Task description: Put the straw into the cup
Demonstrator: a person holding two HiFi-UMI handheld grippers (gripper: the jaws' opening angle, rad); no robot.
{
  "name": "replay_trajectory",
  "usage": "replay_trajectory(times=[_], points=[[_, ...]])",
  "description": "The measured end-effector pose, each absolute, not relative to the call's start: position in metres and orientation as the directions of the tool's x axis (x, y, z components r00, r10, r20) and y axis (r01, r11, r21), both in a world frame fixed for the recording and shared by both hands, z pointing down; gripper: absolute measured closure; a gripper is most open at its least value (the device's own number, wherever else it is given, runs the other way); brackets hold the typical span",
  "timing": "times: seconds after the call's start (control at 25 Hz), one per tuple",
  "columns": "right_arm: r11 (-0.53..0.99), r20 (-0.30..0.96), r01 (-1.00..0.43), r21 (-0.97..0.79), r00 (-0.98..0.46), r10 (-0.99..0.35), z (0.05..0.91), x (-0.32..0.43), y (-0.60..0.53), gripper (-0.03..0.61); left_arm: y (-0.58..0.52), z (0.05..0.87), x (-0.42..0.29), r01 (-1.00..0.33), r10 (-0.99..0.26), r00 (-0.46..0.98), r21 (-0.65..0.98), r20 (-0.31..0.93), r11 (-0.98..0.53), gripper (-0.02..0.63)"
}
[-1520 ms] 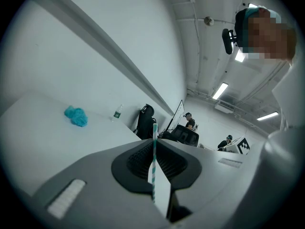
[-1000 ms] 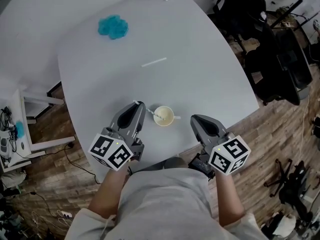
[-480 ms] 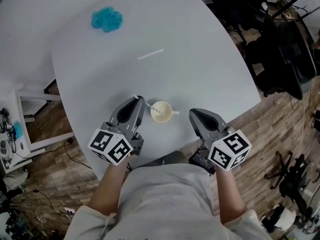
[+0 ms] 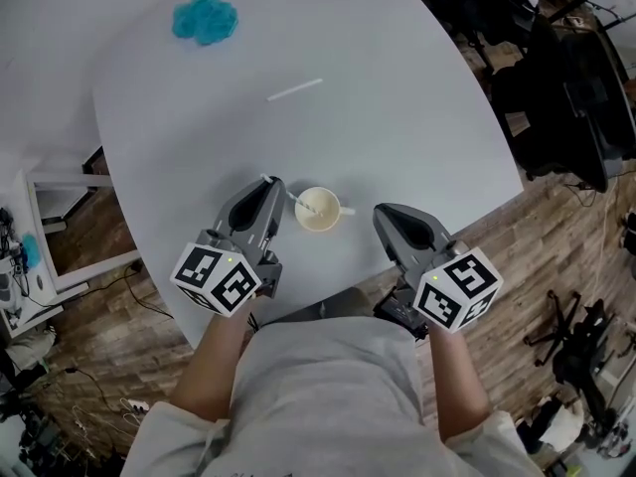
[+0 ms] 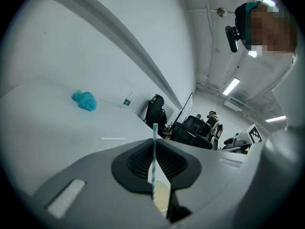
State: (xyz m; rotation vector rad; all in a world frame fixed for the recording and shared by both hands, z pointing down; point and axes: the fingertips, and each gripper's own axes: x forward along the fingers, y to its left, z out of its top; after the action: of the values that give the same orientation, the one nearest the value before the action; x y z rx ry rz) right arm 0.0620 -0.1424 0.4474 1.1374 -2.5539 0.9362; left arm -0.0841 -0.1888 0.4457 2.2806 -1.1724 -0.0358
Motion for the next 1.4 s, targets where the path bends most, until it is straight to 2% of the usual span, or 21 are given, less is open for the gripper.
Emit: replay_trajectory(times=[1.4], points=[[0.496,0.44,-0.714,-0.494,-0.697,-0.566,0.471,0.065,-0.142,0.572,-0.192,0.496,-0.069,-0.744,-0.733,0.614,0.524,0.292,-0.414,0.575]])
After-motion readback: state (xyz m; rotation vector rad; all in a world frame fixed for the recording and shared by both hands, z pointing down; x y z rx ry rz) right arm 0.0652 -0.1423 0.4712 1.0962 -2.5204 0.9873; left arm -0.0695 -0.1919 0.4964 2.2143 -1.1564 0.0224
